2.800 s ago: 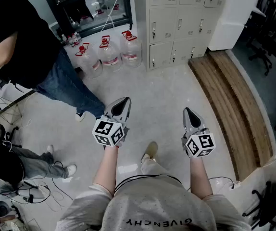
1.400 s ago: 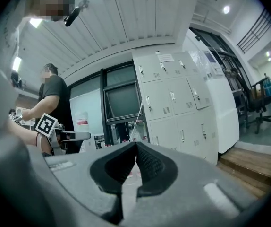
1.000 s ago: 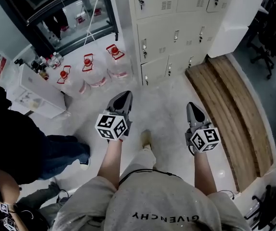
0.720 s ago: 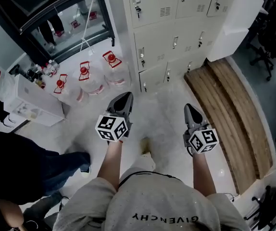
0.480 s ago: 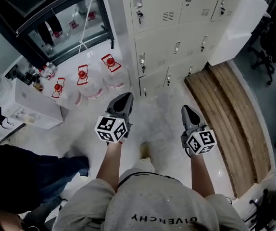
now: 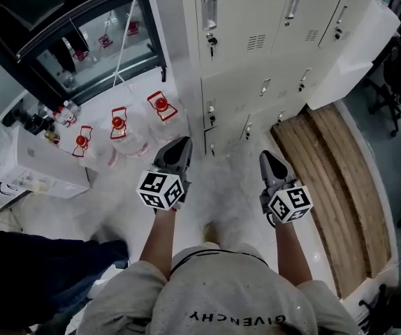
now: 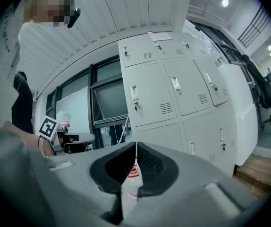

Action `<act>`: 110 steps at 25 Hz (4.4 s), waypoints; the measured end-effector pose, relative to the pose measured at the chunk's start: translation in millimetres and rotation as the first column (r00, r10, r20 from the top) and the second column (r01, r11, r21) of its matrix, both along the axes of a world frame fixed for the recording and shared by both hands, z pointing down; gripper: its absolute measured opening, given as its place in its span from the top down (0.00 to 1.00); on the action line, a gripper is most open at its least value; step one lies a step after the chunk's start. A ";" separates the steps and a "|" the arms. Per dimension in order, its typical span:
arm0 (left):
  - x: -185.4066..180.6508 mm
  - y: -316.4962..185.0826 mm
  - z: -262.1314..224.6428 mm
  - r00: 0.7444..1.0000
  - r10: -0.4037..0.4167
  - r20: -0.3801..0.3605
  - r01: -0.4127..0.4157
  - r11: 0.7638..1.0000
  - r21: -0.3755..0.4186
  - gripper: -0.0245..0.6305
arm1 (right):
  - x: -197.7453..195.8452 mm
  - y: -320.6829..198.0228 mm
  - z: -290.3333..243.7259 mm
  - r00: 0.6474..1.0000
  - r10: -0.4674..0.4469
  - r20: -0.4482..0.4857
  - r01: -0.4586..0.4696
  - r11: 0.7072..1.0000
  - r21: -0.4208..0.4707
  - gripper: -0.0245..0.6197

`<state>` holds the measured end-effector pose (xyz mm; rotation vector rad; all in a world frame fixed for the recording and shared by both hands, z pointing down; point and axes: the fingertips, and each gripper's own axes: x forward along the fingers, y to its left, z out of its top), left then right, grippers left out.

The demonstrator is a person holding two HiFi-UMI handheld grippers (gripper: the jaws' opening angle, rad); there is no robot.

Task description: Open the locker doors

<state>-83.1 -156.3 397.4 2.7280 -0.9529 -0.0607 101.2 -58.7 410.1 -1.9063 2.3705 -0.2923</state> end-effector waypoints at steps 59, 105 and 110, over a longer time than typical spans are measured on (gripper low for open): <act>15.9 -173.9 -59.0 0.976 -0.216 -0.006 0.216 0.974 0.075 0.96 | -79.7 -329.6 -201.6 0.908 -0.336 -0.249 0.375 0.919 0.125 0.74; 76.0 -60.9 -64.0 0.997 0.073 -0.012 -0.071 0.994 0.077 0.96 | 89.1 -132.6 -202.0 0.960 0.139 -0.242 -0.089 0.975 0.204 0.75; 93.3 -59.4 -64.6 0.995 0.101 -0.005 -0.100 0.992 0.077 0.96 | 128.7 -119.3 -196.7 0.943 0.230 -0.239 -0.185 0.963 0.195 0.80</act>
